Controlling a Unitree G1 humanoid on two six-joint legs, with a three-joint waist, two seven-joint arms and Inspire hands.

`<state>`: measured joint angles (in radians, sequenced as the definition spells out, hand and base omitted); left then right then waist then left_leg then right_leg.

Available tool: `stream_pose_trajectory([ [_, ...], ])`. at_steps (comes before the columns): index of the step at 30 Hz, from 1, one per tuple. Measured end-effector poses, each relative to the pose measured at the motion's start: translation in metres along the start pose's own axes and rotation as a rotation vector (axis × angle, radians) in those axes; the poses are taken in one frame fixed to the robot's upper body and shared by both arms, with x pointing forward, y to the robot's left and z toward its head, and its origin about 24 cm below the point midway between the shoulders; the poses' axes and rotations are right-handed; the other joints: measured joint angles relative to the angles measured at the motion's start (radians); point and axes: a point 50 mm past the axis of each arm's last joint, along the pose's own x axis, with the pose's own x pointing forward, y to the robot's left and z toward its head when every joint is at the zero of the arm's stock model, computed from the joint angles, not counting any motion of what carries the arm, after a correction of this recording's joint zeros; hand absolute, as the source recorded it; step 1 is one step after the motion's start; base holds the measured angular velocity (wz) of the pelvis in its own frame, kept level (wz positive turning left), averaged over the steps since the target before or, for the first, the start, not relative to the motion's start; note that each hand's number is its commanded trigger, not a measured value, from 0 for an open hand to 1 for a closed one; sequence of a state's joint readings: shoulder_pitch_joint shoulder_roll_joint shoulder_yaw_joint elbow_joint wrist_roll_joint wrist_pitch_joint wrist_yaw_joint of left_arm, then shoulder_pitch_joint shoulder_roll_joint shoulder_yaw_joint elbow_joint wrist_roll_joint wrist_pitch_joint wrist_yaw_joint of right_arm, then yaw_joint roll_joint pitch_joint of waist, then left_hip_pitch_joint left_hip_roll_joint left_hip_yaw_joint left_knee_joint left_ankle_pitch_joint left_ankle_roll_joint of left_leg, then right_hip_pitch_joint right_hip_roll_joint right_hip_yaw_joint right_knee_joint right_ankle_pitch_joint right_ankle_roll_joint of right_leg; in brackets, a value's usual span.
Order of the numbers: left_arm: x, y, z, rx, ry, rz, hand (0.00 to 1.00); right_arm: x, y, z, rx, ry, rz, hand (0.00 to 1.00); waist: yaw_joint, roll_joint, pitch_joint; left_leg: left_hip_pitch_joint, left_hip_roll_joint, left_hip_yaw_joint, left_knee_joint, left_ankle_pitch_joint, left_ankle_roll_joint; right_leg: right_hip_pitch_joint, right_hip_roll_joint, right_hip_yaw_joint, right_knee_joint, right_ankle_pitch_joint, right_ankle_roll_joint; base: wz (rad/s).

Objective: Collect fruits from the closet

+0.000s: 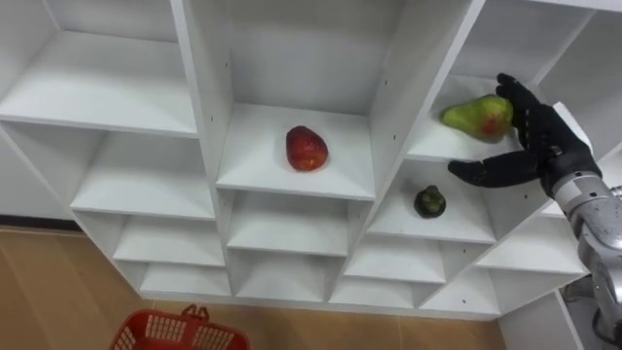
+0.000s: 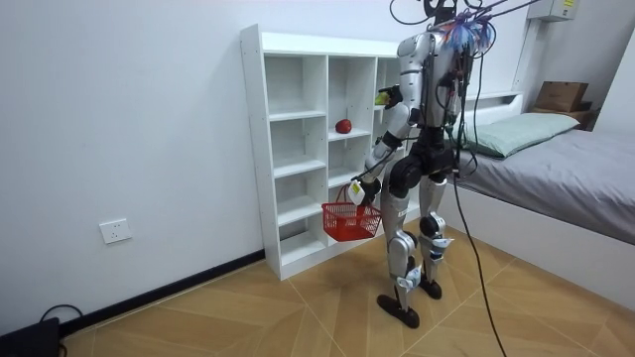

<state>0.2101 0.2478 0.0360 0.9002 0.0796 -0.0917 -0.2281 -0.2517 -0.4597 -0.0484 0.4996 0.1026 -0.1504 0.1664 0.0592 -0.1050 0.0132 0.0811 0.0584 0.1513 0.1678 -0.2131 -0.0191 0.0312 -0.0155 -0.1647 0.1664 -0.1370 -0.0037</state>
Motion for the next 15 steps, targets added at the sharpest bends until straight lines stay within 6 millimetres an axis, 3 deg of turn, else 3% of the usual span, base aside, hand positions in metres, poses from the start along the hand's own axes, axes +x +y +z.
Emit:
stream_pose_trajectory([
  [14, 0.0003, 0.0009, -0.0004, 0.0, 0.01, 0.001, 1.0, 0.0086, -0.0013, -0.0007, -0.008, 0.028, 0.029, 0.0, 0.007, -0.004, -0.0031, 0.0, -0.001, -0.021, 0.005, 0.0, 0.0, 0.005, 0.0, -0.011, 0.001, -0.001, -0.001, 0.02],
  [15, 0.0003, 0.0009, -0.0005, 0.0, 0.011, 0.001, 1.0, 0.0086, -0.0013, -0.0008, -0.008, 0.028, 0.029, 0.51, 0.007, -0.004, -0.0032, 0.001, -0.001, -0.021, 0.007, 0.0, 0.0, 0.005, 0.0, -0.011, 0.001, -0.001, -0.001, 0.0],
])
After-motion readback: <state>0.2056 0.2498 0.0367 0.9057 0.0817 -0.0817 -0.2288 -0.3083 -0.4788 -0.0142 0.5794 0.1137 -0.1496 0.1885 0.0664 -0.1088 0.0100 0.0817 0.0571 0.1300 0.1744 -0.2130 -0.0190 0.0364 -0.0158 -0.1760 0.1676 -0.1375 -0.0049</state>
